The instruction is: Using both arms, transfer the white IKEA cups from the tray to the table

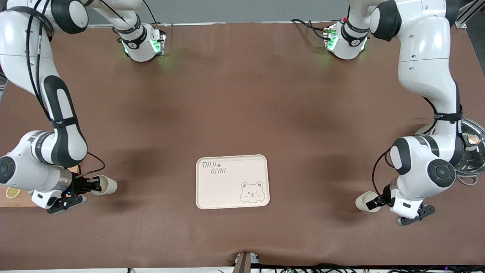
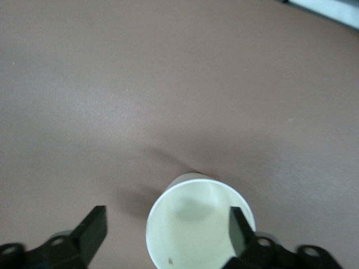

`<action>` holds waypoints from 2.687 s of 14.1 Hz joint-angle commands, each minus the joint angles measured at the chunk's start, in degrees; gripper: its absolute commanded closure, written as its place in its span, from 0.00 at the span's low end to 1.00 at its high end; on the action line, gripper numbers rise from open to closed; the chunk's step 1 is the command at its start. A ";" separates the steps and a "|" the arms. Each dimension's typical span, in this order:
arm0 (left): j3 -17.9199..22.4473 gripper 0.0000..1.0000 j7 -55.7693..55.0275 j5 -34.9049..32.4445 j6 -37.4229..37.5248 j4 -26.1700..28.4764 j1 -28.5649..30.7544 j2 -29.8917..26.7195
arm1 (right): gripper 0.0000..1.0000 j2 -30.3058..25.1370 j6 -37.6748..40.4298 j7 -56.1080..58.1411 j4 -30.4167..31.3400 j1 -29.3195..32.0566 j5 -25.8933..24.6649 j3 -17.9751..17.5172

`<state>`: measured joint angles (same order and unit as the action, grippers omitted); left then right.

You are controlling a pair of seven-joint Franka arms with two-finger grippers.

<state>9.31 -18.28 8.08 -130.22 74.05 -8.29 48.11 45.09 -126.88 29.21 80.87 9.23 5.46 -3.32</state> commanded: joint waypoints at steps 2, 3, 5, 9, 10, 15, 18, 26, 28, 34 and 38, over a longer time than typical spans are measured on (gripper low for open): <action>-0.26 0.00 2.98 -0.08 4.08 1.00 -0.14 -5.20 | 1.00 1.05 -1.79 1.02 -0.19 0.00 0.78 -0.55; -0.26 0.00 4.55 0.00 5.49 1.09 -0.14 -6.78 | 1.00 1.14 -1.79 1.02 -0.19 0.09 0.78 -0.55; -0.35 0.00 6.06 -0.08 9.87 1.27 -0.14 -10.12 | 1.00 1.49 -2.05 1.02 -0.19 0.09 0.78 -0.55; -0.44 0.00 9.13 -0.08 19.01 1.35 -0.32 -16.62 | 1.00 2.11 -2.75 1.02 -0.19 0.00 0.78 -0.55; -0.44 0.00 10.10 -0.08 21.21 1.27 -0.32 -18.21 | 1.00 2.20 -3.19 1.02 -0.19 0.00 0.78 -0.55; -0.44 0.00 12.22 -0.08 29.74 1.27 -0.23 -24.63 | 0.29 2.29 -3.19 0.93 -0.27 -0.18 0.78 -0.55; -0.61 0.00 12.04 -1.66 35.10 1.27 -1.11 -29.02 | 0.00 2.20 -3.02 1.37 -0.36 0.35 0.70 -0.55; -2.45 0.00 12.30 -5.17 44.35 2.84 -1.46 -39.04 | 0.00 1.06 3.02 0.68 -3.42 -0.35 0.96 -0.63; -2.63 0.00 12.65 -6.41 43.65 6.96 -1.46 -42.82 | 0.00 0.27 10.91 -2.30 -6.67 -0.53 0.79 -0.98; -2.64 0.00 13.27 -6.50 43.12 9.27 -1.37 -45.12 | 0.00 -1.65 35.37 -15.14 -21.01 -2.20 1.05 -0.90; -2.63 0.00 12.83 -6.33 43.12 6.98 -1.46 -43.62 | 0.00 -13.77 45.74 -18.48 -20.84 -2.55 0.79 -0.72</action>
<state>7.00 -6.04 3.09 -86.85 81.99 -9.74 4.28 38.52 -84.87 12.96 58.15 6.91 5.86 -4.32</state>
